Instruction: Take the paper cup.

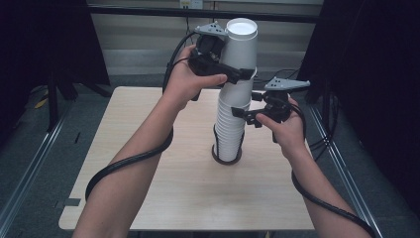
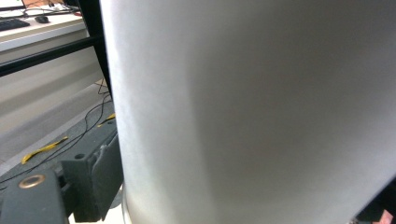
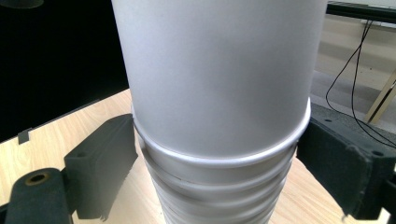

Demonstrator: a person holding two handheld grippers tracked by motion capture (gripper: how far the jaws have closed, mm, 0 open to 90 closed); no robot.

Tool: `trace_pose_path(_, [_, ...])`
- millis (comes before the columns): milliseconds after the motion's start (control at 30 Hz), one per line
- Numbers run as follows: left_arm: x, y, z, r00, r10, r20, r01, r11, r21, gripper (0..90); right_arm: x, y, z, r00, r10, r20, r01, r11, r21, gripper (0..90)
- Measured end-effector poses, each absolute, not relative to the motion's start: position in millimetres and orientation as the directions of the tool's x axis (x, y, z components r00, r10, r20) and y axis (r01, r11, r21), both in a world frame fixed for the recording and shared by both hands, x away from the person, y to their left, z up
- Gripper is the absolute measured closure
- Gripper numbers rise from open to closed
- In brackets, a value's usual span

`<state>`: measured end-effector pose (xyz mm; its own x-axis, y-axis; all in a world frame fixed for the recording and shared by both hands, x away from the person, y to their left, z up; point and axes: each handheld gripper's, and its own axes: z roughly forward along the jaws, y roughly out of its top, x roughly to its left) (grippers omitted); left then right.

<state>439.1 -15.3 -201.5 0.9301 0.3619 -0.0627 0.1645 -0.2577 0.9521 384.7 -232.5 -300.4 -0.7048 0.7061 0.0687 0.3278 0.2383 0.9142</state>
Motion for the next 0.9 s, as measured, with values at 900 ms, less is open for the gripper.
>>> trace_pose_path(900, [441.1, -4.8, -190.4, 0.928, 0.365, -0.069, 0.158, -0.219, 0.963, 11.0, 384.9, -230.9, -299.7, -0.708, 0.704, 0.044, 0.321, 0.265, 0.909, 11.6])
